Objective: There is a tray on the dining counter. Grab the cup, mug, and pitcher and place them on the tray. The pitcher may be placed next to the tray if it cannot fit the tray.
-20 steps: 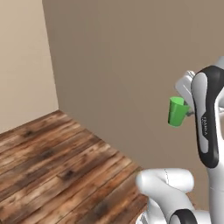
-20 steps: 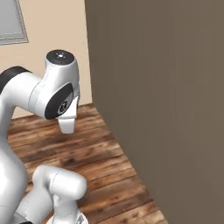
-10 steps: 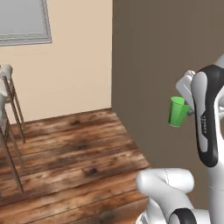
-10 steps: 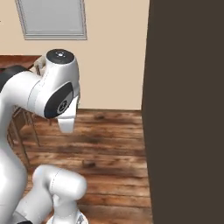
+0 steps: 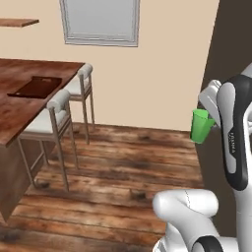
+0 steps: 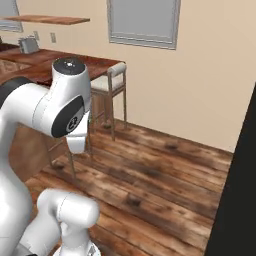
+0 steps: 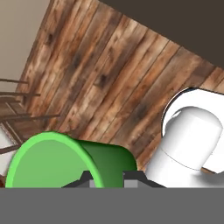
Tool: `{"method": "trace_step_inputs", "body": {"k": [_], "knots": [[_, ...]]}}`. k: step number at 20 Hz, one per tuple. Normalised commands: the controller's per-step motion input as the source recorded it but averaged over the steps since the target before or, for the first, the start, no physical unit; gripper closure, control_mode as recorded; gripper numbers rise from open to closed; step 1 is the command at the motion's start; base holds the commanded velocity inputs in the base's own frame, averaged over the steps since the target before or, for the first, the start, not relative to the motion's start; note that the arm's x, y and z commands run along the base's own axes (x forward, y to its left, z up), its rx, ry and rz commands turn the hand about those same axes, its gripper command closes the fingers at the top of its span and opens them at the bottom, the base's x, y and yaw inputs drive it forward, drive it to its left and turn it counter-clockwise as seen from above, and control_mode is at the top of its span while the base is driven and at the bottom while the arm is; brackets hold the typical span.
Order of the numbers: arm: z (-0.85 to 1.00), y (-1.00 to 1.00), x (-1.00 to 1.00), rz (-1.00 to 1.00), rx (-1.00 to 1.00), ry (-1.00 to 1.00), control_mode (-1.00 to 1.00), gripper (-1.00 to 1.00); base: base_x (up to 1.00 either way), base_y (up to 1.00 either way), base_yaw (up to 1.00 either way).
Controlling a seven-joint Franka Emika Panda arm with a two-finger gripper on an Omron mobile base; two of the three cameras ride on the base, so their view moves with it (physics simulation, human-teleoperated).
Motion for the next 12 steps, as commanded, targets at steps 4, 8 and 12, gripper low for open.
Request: {"method": "trace_step_inputs", "body": {"k": [4, 8, 12], "knots": [[0.00, 0.00, 0.00, 0.00, 0.00, 0.00, 1.00, 1.00, 0.78, -0.62, 0.60], [0.00, 0.00, 0.00, 0.00, 0.00, 0.00, 1.00, 1.00, 0.73, -0.75, 0.54], [0.00, 0.00, 0.00, 0.00, 0.00, 0.00, 1.00, 1.00, 0.88, -0.64, 0.46]]}}
